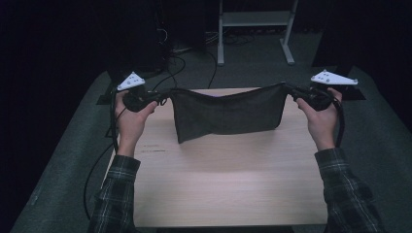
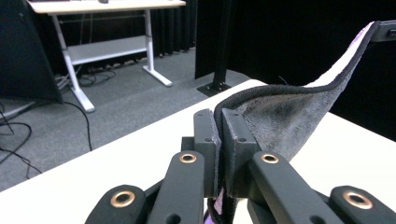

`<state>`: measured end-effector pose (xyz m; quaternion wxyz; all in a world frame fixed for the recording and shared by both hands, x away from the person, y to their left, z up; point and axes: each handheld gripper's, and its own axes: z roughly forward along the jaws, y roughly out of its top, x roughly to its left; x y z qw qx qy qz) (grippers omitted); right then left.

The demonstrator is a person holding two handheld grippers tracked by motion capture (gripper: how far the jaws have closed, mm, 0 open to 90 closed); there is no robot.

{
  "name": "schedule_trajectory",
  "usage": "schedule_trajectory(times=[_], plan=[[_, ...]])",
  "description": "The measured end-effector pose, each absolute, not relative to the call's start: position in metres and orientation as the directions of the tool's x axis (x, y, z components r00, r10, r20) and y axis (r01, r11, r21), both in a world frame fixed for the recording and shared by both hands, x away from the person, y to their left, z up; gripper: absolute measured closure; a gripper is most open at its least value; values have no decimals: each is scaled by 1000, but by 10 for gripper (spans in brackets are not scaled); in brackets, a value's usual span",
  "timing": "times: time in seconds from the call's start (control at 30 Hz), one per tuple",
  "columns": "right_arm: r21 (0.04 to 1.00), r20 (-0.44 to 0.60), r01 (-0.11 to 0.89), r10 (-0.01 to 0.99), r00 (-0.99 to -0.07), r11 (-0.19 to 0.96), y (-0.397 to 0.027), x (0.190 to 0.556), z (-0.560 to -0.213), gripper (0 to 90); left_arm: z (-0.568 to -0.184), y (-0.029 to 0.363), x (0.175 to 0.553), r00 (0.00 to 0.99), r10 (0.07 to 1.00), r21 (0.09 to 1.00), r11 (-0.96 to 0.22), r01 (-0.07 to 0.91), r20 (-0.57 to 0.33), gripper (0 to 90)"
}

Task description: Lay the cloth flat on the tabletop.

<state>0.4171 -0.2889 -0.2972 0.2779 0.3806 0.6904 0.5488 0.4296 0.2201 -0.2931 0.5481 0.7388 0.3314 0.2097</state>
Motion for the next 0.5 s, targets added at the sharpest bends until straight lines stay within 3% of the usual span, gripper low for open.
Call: schedule_trajectory(times=[0.5], plan=[[949, 69, 285, 797, -600, 133, -300, 382, -345, 849, -332, 218, 398, 743, 659, 918, -213, 336, -119, 856]])
